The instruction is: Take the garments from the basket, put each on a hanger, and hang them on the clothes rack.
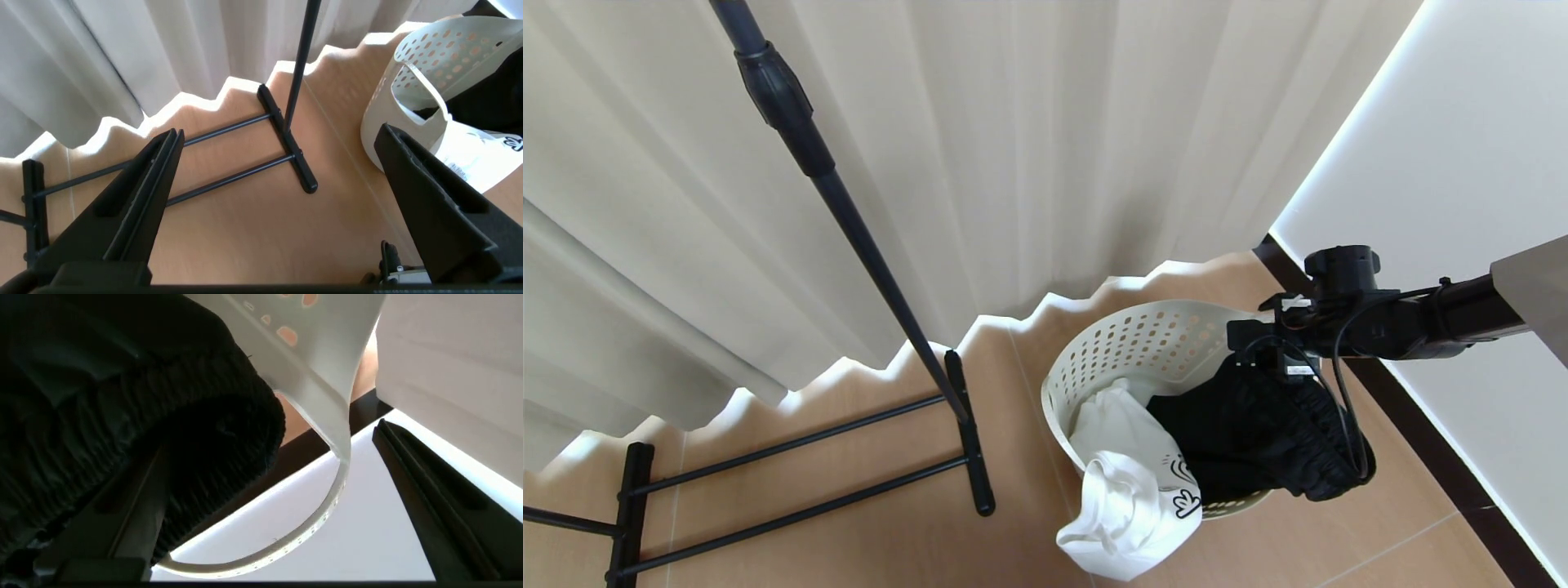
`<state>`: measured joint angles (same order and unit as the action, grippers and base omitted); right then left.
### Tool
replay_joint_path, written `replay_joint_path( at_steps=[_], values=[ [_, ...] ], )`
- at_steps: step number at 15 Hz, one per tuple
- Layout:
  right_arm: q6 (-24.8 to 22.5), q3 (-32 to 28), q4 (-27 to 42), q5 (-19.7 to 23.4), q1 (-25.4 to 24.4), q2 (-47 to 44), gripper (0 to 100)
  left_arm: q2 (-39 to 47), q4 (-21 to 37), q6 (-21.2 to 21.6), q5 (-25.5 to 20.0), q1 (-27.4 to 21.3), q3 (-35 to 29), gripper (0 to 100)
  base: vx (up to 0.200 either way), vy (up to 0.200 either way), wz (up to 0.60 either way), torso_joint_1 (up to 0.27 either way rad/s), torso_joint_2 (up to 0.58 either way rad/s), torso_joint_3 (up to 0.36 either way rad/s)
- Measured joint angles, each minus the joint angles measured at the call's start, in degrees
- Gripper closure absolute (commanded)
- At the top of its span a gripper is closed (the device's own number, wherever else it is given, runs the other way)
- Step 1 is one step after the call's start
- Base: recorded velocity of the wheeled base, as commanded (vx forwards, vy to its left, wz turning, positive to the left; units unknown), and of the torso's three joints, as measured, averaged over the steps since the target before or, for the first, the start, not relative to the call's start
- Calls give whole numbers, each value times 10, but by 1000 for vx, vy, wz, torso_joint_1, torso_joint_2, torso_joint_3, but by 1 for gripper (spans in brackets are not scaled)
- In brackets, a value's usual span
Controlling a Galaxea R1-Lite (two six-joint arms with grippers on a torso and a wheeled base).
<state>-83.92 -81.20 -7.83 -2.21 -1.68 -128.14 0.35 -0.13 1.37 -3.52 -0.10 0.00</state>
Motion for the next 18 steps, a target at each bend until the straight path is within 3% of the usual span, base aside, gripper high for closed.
replay_joint_path(
  at_steps=[17, 18],
  values=[
    [11, -2, -80, -1, -32, -23, 0, 0, 0, 0, 0, 0, 0, 0, 0, 0, 0, 0, 0, 0],
    [14, -2, -82, -1, -33, -24, 100, 0, 0, 0, 0, 0, 0, 0, 0, 0, 0, 0, 0, 0]
  ],
)
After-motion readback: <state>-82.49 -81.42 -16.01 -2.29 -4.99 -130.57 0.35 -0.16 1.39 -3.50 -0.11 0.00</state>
